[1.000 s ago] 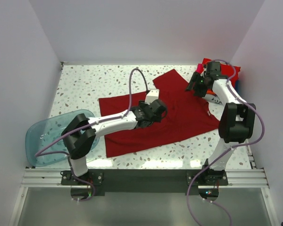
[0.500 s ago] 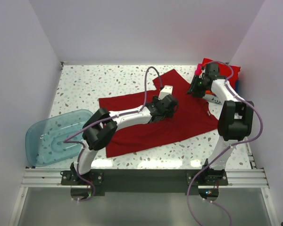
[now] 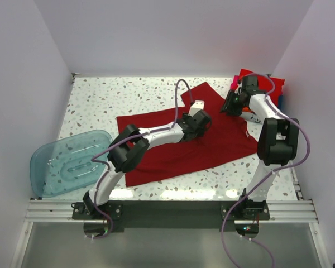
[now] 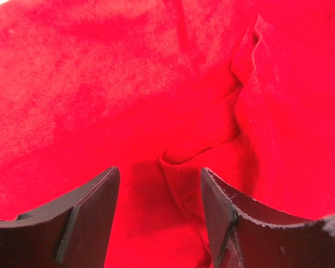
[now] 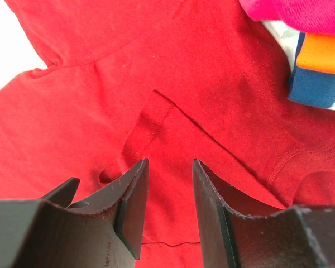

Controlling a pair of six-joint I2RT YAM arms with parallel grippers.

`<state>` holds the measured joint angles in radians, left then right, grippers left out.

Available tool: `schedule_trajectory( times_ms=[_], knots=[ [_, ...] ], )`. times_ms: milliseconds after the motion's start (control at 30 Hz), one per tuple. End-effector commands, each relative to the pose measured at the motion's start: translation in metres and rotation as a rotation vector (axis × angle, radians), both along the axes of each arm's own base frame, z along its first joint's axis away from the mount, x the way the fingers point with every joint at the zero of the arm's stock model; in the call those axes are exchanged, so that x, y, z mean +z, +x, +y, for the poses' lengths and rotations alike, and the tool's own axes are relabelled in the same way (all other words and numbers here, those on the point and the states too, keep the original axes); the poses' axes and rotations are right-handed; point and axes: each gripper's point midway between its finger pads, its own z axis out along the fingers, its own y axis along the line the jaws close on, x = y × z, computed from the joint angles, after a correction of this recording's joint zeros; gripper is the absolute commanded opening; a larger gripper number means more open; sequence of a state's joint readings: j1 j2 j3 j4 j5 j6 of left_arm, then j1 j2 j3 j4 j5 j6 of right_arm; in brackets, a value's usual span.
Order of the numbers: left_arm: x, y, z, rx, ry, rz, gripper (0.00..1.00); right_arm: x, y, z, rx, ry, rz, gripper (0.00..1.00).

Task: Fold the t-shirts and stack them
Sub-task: Fold the tshirt

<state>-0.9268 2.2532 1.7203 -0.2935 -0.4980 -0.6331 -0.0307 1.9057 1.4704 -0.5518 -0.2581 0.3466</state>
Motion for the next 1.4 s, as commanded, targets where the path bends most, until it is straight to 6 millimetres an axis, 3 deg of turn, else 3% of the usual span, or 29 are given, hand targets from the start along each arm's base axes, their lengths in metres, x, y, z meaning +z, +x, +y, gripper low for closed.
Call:
schedule_trajectory(
  times_ms=[0, 200, 333, 367, 467, 700, 1067, 1367],
  knots=[
    [0.012, 0.013, -0.009, -0.006, -0.033, -0.034, 0.62, -0.002, 0.005, 0.007, 0.028, 0.020, -0.013, 0.41],
    [0.005, 0.011, -0.007, -0.011, -0.029, -0.023, 0.54, -0.009, 0.008, 0.011, 0.032, 0.026, 0.001, 0.41],
    [0.003, 0.011, -0.008, -0.012, -0.036, -0.021, 0.42, -0.016, 0.010, 0.010, 0.045, -0.010, 0.015, 0.41],
    [0.003, 0.011, -0.006, -0.012, -0.036, -0.020, 0.40, -0.019, 0.008, 0.022, 0.073, -0.014, 0.021, 0.41],
    [0.001, 0.010, -0.005, -0.013, -0.048, -0.012, 0.35, -0.027, 0.009, 0.024, 0.079, -0.010, 0.034, 0.41],
    [0.001, 0.010, -0.003, -0.010, -0.072, -0.003, 0.33, -0.037, 0.019, 0.034, 0.108, -0.031, 0.035, 0.41],
    [-0.003, 0.013, 0.000, -0.010, -0.095, 0.018, 0.38, -0.044, 0.030, 0.024, 0.098, -0.094, 0.034, 0.41],
    [-0.004, 0.012, -0.001, -0.016, -0.107, 0.017, 0.33, -0.062, 0.035, 0.023, 0.105, -0.109, 0.057, 0.41]
  ],
)
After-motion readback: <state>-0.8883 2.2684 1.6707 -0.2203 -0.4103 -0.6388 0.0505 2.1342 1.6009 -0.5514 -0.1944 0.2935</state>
